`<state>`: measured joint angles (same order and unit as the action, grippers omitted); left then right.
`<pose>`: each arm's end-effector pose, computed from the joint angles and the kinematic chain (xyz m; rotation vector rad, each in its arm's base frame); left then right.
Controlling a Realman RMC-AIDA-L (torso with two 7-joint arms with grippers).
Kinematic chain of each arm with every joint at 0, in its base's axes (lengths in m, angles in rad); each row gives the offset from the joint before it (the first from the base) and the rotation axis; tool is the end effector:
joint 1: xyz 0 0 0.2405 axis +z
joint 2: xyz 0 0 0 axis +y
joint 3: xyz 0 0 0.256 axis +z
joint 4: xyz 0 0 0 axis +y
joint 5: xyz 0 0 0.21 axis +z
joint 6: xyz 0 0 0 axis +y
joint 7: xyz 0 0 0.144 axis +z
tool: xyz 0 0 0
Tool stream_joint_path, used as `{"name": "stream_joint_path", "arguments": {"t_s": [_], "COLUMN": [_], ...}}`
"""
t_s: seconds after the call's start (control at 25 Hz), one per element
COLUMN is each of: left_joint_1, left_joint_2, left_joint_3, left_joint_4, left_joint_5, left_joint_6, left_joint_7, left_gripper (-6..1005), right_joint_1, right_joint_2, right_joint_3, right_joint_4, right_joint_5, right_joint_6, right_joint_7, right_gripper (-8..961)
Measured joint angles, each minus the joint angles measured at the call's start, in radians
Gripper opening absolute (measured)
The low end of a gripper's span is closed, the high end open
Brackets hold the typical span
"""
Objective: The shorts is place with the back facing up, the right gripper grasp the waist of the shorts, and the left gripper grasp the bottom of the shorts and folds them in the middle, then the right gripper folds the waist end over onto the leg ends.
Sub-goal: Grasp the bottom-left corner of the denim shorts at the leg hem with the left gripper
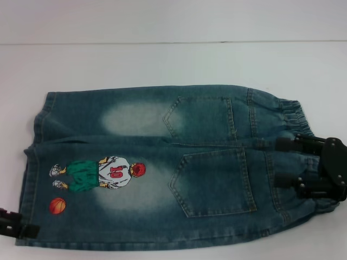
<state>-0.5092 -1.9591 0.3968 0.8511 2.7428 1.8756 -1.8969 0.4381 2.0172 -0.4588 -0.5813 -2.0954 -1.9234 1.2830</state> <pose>-0.3467 0.2685 0.0827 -2.6225 -1.5479 0.0317 0.2892 0.2667 0.0348 -2.7799 0.6443 0.9792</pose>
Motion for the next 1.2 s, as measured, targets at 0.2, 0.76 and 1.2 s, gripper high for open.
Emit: {"name": "stream_joint_path", "arguments": {"t_s": [0.2,0.76,1.2], "left_joint_1": [-0.002,-0.002,-0.012], "left_joint_2": [0.002,0.003,-0.004], "left_joint_3": [-0.003,-0.009,-0.001], "left_joint_4": [0.011,0.010,-0.016], "left_joint_5": [0.015,0.077,0.077], "left_joint_6": [-0.011,-0.014,-0.018], "left_joint_7": [-0.011,-0.031,-0.031], "left_gripper": [884,884,883], "right_joint_1": [-0.003,-0.006,-0.006], "right_joint_2": [0.000,-0.003,-0.005], "right_joint_3": [0.006,0.019,0.032], "right_joint_4": [0.000,0.000,0.000], "right_joint_5": [0.000,0.000,0.000], "right_joint_6": [0.000,-0.003,-0.006], "right_joint_7": [-0.002,0.002,0.001], "right_gripper": [912,912,911]}}
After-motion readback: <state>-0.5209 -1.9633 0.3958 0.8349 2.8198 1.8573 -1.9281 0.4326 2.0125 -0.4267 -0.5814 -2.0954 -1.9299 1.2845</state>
